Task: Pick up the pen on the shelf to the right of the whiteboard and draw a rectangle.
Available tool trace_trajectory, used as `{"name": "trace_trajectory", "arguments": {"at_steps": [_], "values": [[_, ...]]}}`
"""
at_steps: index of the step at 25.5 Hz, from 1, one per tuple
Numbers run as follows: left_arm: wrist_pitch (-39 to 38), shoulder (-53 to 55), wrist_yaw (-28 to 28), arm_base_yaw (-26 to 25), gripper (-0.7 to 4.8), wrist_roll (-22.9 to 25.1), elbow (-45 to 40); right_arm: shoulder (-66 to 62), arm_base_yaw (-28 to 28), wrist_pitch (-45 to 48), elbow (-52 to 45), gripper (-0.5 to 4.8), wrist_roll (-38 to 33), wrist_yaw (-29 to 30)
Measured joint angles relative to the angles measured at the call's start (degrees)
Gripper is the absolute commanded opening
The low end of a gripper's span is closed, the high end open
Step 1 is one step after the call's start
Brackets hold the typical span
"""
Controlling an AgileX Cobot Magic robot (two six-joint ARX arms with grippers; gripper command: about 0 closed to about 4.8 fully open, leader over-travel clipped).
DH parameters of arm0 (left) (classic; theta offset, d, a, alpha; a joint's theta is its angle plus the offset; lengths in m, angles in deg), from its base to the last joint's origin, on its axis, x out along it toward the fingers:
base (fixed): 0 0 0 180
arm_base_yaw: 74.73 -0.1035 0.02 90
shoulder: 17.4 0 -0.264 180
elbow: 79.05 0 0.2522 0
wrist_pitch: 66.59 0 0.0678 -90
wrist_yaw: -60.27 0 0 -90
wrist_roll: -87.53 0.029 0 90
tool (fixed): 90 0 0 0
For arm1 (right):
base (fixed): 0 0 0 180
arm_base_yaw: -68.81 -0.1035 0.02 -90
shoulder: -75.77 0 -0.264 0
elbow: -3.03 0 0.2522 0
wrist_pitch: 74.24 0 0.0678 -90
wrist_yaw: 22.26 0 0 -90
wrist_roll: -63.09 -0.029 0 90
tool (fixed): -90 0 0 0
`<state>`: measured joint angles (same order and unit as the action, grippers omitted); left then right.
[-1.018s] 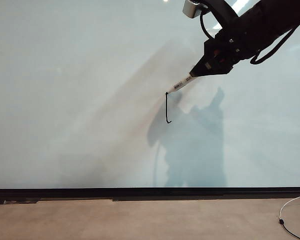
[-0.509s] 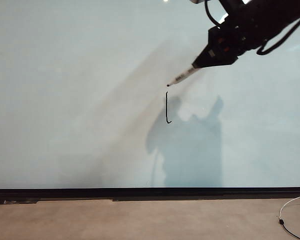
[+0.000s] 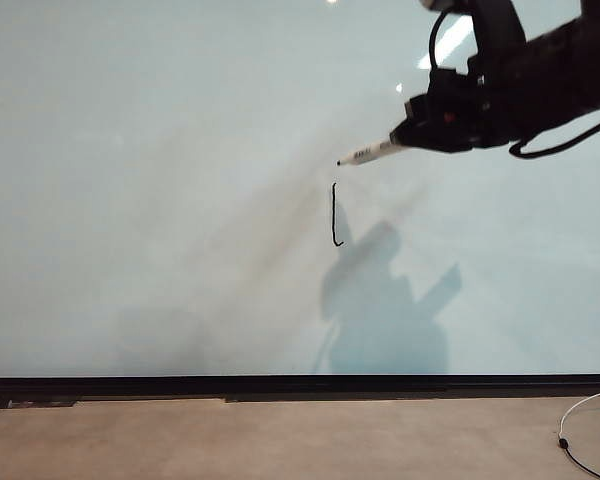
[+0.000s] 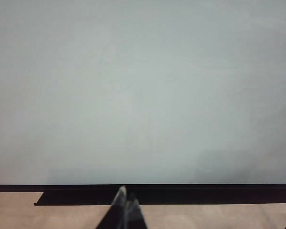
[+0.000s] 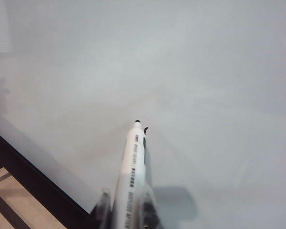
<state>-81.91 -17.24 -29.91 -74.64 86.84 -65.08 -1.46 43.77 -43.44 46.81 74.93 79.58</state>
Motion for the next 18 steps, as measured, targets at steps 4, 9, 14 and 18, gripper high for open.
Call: {"name": "trace_trajectory", "arguments": {"at_steps": [4, 9, 14, 18], "values": [[0.0, 0.0, 0.0, 0.0, -0.04, 0.0, 0.0, -2.9, 0.2, 2.1, 0.2, -0.05, -0.1, 1.2], [0.0, 0.0, 0.0, 0.0, -0.05, 0.0, 0.0, -5.6, 0.6, 2.7, 2.3, -0.05, -0.2, 2.1], [0.0, 0.0, 0.0, 0.0, -0.04, 0.0, 0.0, -6.7, 0.6, 2.7, 2.9, -0.05, -0.2, 2.3], [0.0, 0.0, 0.0, 0.0, -0.04, 0.0, 0.0, -6.8, 1.0, 2.7, 2.9, -0.05, -0.2, 1.8]]}}
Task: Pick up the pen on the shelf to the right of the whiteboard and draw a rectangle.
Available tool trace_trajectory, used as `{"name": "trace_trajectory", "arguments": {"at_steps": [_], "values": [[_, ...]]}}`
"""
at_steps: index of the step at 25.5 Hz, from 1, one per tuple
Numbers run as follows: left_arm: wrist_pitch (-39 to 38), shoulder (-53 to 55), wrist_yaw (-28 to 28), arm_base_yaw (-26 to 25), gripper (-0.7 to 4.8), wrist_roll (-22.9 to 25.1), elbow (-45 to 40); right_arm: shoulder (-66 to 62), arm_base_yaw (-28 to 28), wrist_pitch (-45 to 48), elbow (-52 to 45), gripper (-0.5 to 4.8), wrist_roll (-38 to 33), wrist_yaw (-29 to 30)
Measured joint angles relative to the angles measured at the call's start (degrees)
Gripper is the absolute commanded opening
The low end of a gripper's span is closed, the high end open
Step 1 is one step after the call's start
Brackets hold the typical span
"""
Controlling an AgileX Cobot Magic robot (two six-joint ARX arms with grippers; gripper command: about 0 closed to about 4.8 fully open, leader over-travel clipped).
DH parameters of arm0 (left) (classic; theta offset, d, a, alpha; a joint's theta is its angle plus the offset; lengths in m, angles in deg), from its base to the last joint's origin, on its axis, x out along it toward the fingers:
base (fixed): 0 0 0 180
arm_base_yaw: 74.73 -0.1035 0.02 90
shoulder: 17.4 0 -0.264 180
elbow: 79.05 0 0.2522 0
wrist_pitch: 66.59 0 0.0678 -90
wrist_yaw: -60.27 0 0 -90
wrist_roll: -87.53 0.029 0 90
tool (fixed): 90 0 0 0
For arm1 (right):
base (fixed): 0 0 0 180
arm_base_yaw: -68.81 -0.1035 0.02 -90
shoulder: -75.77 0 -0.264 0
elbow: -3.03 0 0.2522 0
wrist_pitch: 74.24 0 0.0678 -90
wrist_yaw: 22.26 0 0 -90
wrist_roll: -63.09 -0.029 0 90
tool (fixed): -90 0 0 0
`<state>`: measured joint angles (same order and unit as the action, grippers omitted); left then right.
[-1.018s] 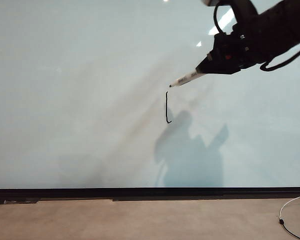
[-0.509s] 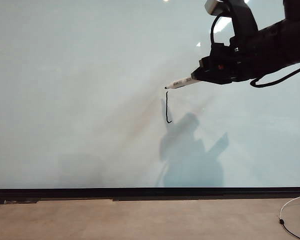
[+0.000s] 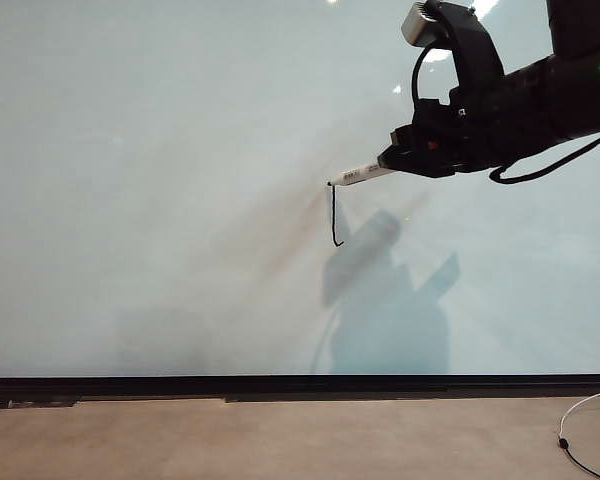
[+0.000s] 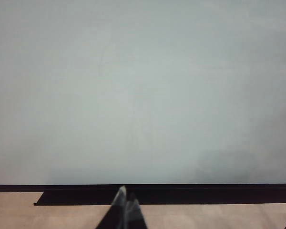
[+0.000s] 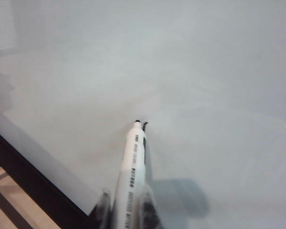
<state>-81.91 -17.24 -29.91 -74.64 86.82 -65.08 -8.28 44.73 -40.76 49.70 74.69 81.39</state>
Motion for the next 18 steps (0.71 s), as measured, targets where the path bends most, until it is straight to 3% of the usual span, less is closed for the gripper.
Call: {"name": "trace_trajectory", "arguments": {"at_steps": [18], "values": [[0.0, 0.0, 0.0, 0.0, -0.04, 0.0, 0.0, 0.0, 0.5, 0.0, 0.0, -0.05, 0.0, -1.6]]}}
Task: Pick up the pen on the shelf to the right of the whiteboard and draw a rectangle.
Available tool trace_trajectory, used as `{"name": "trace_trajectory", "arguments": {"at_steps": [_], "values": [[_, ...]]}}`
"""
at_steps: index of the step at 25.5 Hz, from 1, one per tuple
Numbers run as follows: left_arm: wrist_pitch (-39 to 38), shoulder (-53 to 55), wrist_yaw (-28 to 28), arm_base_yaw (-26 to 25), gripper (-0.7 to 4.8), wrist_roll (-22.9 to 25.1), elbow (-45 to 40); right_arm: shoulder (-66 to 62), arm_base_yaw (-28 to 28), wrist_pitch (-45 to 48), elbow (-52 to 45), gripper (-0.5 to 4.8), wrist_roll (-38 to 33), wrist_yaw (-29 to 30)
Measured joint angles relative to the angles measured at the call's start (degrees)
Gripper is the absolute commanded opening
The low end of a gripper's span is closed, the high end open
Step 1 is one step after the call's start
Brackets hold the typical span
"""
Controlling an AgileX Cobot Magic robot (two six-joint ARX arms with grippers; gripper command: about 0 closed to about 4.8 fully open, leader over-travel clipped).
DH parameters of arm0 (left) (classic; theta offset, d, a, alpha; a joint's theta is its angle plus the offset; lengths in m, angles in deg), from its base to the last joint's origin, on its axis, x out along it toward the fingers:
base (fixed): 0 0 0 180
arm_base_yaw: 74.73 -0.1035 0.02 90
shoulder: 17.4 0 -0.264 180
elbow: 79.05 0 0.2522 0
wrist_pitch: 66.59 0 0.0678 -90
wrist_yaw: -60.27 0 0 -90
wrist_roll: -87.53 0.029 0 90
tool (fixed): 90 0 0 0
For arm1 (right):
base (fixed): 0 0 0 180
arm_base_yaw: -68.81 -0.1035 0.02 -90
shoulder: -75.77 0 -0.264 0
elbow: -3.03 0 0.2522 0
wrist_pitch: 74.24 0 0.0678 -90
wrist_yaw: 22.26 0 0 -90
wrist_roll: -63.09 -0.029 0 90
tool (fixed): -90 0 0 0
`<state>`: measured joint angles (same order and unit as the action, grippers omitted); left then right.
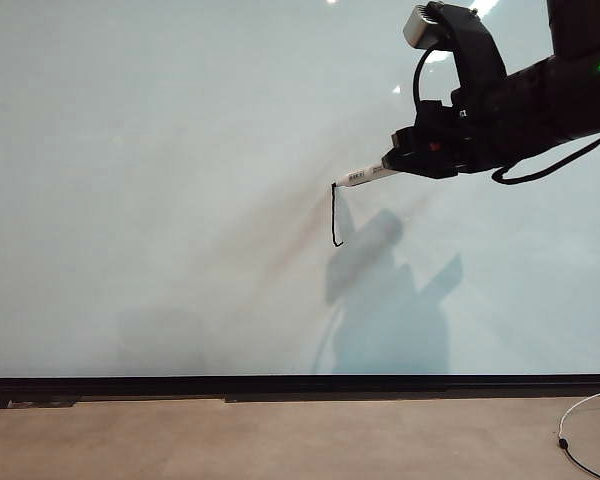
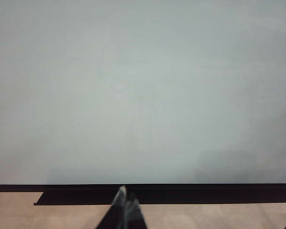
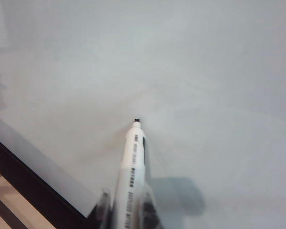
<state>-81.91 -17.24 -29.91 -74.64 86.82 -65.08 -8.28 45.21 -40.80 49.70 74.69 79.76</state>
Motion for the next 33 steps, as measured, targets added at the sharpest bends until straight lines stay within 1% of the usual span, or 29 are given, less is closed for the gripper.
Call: {"name": "trace_trajectory", "arguments": {"at_steps": [33], "values": [[0.0, 0.0, 0.0, 0.0, -0.05, 0.0, 0.0, 2.5, 4.3, -2.2, -0.8, -0.05, 0.0, 3.0]]}}
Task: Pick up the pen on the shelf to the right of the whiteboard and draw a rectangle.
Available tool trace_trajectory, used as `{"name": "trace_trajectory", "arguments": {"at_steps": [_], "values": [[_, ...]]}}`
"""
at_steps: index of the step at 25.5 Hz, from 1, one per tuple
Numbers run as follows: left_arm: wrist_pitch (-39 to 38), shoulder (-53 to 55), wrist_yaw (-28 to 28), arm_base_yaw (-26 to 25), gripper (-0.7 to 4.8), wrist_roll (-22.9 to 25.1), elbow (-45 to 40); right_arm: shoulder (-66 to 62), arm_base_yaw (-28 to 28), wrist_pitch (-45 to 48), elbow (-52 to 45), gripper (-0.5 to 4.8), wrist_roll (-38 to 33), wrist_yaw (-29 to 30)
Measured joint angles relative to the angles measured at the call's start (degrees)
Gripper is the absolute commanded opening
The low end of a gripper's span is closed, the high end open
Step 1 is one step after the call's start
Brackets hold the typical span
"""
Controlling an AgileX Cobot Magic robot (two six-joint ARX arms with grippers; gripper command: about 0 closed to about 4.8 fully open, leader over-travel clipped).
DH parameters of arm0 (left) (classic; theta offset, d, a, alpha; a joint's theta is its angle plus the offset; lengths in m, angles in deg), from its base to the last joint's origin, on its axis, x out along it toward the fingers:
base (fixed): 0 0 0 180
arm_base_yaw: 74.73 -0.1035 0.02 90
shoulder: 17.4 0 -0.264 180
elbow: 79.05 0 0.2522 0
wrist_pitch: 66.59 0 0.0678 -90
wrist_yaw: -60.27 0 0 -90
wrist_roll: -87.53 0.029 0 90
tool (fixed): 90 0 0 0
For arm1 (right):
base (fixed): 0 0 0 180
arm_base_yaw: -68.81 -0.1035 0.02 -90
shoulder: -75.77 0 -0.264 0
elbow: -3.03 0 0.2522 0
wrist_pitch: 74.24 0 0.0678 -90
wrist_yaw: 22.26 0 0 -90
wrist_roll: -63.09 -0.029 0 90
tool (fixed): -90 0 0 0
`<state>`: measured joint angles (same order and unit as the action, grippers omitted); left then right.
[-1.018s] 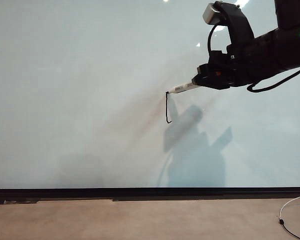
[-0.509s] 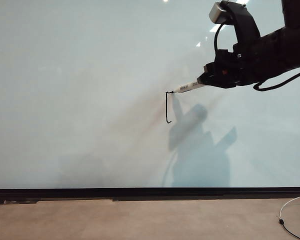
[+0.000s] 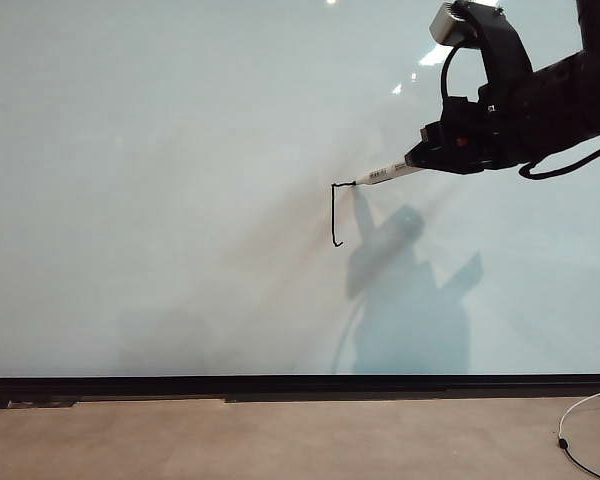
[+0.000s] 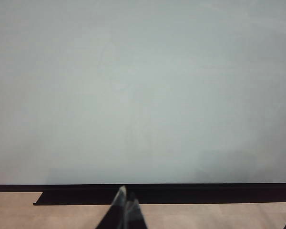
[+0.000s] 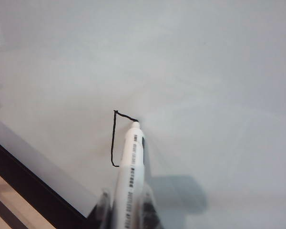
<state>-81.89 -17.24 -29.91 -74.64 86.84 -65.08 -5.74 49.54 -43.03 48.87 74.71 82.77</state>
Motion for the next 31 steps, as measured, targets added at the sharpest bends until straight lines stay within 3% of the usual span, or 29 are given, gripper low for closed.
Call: {"name": "trace_trajectory", "arguments": {"at_steps": [31], "values": [[0.0, 0.0, 0.0, 0.0, -0.04, 0.0, 0.0, 3.2, 3.7, -0.1, -2.9, -0.05, 0.0, 0.3]]}}
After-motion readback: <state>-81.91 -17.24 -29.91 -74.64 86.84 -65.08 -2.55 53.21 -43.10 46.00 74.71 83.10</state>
